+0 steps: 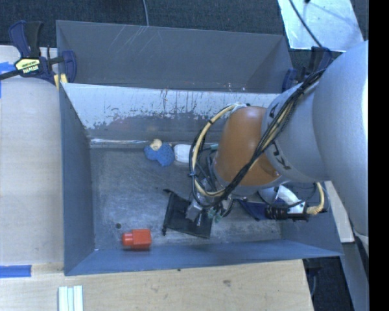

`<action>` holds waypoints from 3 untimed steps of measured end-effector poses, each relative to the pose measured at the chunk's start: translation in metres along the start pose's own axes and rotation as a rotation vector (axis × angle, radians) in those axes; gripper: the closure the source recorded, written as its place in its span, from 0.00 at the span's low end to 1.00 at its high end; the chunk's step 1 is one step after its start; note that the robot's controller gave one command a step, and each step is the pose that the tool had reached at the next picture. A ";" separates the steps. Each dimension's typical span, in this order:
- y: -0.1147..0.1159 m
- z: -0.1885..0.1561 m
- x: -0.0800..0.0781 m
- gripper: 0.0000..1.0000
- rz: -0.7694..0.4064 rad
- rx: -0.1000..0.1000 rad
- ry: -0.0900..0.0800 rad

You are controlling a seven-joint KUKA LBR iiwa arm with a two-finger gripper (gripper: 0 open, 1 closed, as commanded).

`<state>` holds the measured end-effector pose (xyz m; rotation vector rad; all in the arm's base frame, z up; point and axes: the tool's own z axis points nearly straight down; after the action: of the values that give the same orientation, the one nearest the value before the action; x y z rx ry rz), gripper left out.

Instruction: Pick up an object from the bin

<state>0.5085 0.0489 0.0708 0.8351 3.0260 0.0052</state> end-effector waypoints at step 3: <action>0.001 -0.102 -0.005 1.00 -0.005 0.001 -0.003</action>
Offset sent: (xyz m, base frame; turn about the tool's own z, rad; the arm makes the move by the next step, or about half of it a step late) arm -0.0001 -0.0002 0.0009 0.0000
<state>0.5127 0.0472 0.1724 0.8264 3.0256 0.0017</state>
